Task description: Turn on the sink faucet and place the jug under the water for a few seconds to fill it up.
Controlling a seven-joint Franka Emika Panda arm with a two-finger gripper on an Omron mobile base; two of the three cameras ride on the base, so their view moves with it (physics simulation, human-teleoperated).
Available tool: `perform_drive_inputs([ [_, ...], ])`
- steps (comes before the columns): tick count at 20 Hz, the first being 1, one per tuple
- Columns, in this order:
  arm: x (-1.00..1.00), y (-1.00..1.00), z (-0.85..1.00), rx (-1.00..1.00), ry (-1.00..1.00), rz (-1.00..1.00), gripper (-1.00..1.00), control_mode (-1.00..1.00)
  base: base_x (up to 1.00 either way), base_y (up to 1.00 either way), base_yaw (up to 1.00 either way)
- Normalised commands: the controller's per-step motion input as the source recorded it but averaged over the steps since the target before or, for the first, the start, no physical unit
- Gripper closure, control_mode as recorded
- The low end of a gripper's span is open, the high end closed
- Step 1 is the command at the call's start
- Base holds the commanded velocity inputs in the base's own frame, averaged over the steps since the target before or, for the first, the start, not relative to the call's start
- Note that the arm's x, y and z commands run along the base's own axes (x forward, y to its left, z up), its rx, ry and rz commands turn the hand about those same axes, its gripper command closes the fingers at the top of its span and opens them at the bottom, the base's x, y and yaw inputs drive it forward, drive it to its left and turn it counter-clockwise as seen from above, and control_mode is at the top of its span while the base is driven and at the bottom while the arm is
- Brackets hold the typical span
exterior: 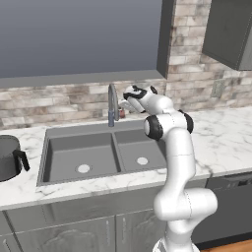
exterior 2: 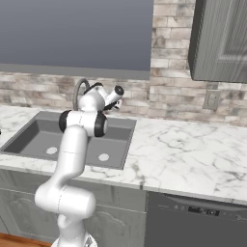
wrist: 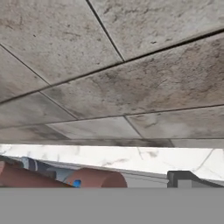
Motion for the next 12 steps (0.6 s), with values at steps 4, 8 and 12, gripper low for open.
perform_drive_inputs([
  [4,0.22,0.00,0.00,0.00,0.00,0.00,-1.00,-1.00,0.00,0.00,0.00],
  [8,0.13,0.00,0.00,0.00,0.00,0.00,-1.00,-1.00,0.00,0.00,0.00],
  [12,0.00,0.00,0.00,0.00,0.00,0.00,-1.00,-1.00,0.00,0.00,0.00],
])
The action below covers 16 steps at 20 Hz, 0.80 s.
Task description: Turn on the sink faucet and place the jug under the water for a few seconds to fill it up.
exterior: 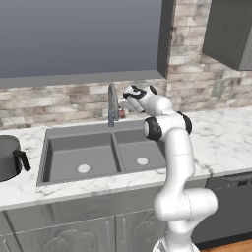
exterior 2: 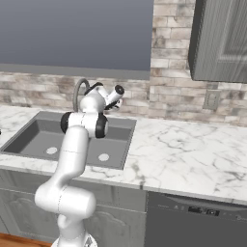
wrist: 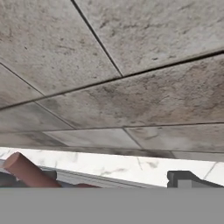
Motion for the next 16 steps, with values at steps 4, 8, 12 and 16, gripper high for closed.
perform_drive_inputs([
  [4,0.08,0.00,0.00,0.00,0.00,0.00,-1.00,-1.00,0.00,0.00,0.00],
  [8,0.23,0.00,0.00,0.00,0.00,0.00,-1.00,-1.00,0.00,0.00,0.00],
  [12,0.03,0.00,0.00,0.00,0.00,0.00,-1.00,-1.00,0.00,0.00,0.00],
  [16,0.10,0.00,-0.03,-0.01,0.00,0.00,-1.00,-1.00,0.00,0.00,0.00],
])
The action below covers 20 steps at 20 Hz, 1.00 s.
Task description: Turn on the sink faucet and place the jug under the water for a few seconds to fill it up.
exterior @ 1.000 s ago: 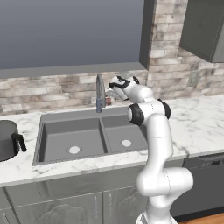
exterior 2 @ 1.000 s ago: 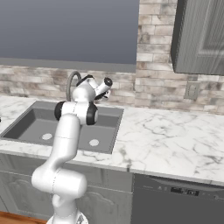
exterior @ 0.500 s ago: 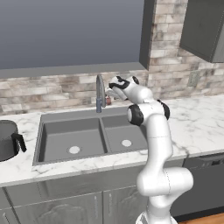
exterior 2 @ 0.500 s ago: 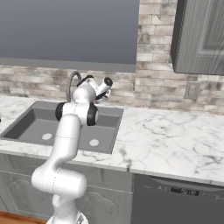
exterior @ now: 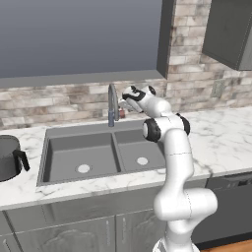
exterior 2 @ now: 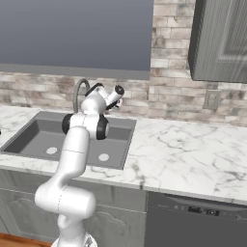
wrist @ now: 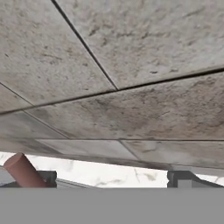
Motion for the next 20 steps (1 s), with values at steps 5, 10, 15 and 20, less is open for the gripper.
perform_drive_inputs([
  [5,0.02,0.00,0.00,0.00,0.00,0.00,1.00,-1.00,0.00,0.00,0.00],
  [10,0.00,0.00,0.00,0.00,0.00,0.00,1.00,-1.00,0.00,0.00,0.00],
  [15,0.00,0.00,0.00,0.00,0.00,0.00,1.00,-1.00,0.00,0.00,0.00],
  [20,0.00,-0.01,0.00,0.00,0.00,0.00,1.00,-1.00,0.00,0.00,0.00],
])
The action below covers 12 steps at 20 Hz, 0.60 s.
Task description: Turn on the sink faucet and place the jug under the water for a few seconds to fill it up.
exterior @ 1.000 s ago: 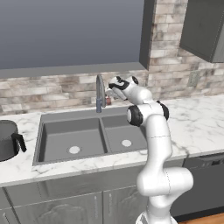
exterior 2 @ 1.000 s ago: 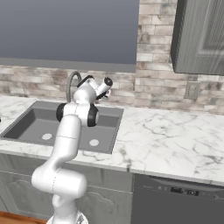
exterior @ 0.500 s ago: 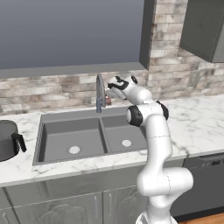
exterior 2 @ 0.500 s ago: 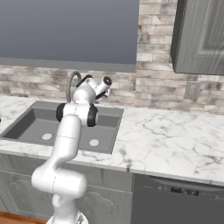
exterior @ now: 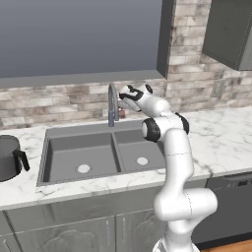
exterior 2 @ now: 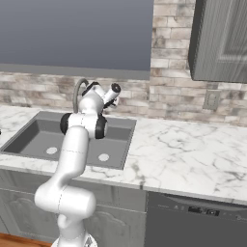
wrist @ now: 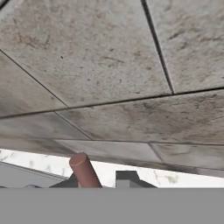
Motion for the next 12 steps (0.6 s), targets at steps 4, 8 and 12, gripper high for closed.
perform_drive_inputs([
  [4,0.00,-0.17,0.00,0.00,0.00,0.00,1.00,-1.00,0.00,0.00,0.00],
  [8,0.00,-0.35,0.00,0.00,0.00,0.00,1.00,-1.00,0.00,0.00,0.00],
  [12,0.00,-0.45,0.00,0.00,0.00,-0.01,1.00,-1.00,0.00,0.00,0.00],
])
